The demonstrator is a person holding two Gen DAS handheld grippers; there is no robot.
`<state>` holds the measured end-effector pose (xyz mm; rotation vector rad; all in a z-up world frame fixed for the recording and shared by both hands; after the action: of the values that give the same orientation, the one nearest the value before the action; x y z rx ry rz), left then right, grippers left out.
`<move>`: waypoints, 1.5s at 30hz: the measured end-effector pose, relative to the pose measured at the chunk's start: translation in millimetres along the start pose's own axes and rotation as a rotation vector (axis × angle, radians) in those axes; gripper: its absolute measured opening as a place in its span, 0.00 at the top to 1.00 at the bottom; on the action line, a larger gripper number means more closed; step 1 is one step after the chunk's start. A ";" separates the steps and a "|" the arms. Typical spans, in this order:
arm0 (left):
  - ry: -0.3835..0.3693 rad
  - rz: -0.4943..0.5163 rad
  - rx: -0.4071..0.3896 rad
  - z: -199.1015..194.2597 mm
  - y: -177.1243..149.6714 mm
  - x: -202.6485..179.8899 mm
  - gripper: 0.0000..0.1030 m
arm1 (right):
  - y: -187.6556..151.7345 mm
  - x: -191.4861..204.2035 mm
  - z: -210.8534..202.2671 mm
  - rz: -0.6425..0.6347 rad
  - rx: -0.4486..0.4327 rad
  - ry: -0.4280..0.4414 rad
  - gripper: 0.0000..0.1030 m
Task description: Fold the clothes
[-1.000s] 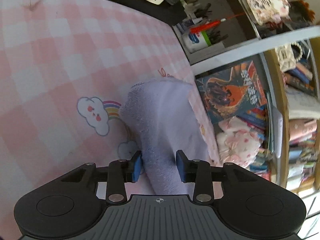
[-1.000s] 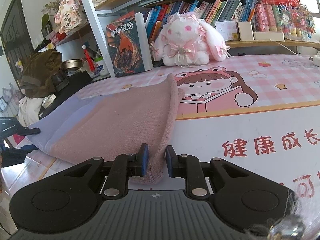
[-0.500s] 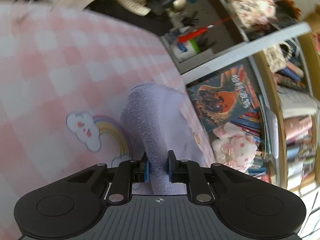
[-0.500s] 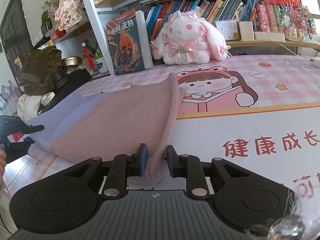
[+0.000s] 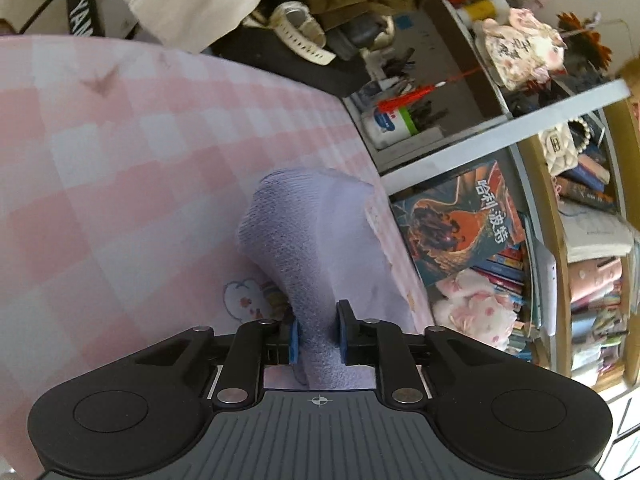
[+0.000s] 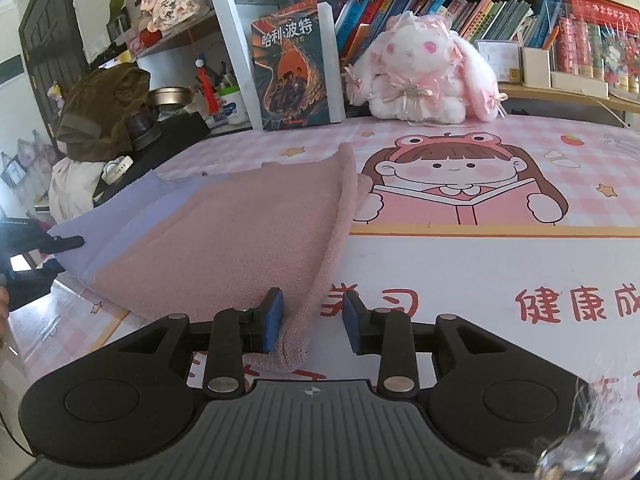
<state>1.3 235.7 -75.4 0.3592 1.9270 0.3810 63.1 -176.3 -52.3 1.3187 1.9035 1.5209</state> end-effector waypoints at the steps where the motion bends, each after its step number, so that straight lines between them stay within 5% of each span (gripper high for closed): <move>1: -0.001 -0.006 0.001 1.1 0.0 0.8 0.80 | 0.2 0.2 0.0 0.000 0.002 0.000 0.70; 15: -0.030 0.025 -0.022 3.5 -1.0 0.7 0.83 | 0.3 2.8 -0.7 -0.014 0.005 -0.013 0.70; 20: -0.031 0.035 -0.020 3.6 0.5 0.8 0.84 | 1.3 -0.3 -3.1 -0.009 -0.009 -0.031 0.62; 34: -0.017 0.060 -0.039 3.2 11.7 -1.8 0.84 | -3.4 16.0 -29.3 -0.031 -0.059 0.038 0.63; 45: -0.063 0.207 -0.076 -10.5 13.6 -45.1 0.86 | -12.3 17.6 -28.5 0.032 -0.045 0.089 0.81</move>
<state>9.1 228.1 -28.3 0.5167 1.8134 0.5703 27.6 -177.2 -48.9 1.2875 1.8988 1.6544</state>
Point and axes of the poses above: each gripper's, at about its wrist camera, not at the fingertips, and z roughly the way its jaws point, x to its left, y to its top, the point moved 5 cm from there along z, roughly the way its jaws point, and after that the axes turned 13 degrees about -x, right-handed, at the moved point
